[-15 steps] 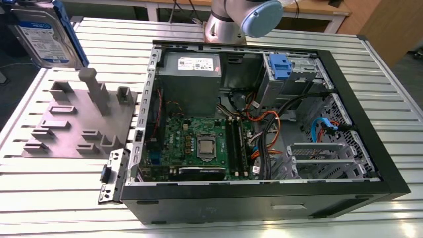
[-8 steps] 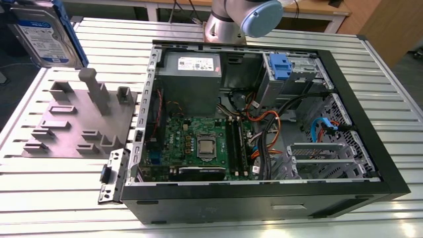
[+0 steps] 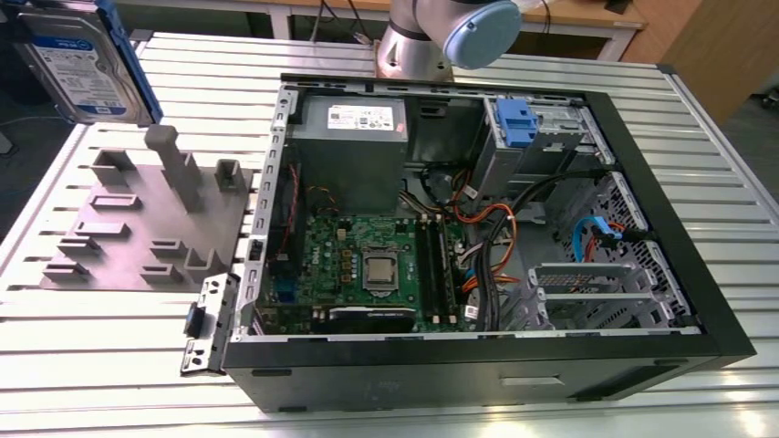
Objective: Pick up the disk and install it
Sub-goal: 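Pick up the disk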
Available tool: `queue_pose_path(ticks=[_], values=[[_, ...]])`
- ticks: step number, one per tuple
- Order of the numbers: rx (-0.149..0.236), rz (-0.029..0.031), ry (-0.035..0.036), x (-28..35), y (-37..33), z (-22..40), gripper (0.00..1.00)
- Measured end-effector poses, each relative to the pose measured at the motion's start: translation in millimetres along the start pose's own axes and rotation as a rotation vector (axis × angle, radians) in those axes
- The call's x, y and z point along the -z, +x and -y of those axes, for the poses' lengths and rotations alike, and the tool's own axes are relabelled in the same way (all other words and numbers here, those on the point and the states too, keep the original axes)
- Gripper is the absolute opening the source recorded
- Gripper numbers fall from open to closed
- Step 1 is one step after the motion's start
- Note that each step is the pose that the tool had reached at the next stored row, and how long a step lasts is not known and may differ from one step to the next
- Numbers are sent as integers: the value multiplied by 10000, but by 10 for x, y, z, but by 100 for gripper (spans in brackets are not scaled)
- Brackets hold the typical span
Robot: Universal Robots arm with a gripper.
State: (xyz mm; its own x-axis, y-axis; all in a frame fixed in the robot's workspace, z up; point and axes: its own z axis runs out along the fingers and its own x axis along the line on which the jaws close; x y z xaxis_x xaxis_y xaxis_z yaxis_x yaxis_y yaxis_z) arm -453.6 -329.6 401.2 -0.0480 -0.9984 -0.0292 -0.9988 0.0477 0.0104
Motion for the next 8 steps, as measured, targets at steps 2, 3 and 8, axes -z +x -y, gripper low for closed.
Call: queue_pose_path(ticks=[2,3,8], values=[[0,0,0,0,0,0,36],[0,0,0,0,0,0,36],[0,0,0,1,0,0,36]])
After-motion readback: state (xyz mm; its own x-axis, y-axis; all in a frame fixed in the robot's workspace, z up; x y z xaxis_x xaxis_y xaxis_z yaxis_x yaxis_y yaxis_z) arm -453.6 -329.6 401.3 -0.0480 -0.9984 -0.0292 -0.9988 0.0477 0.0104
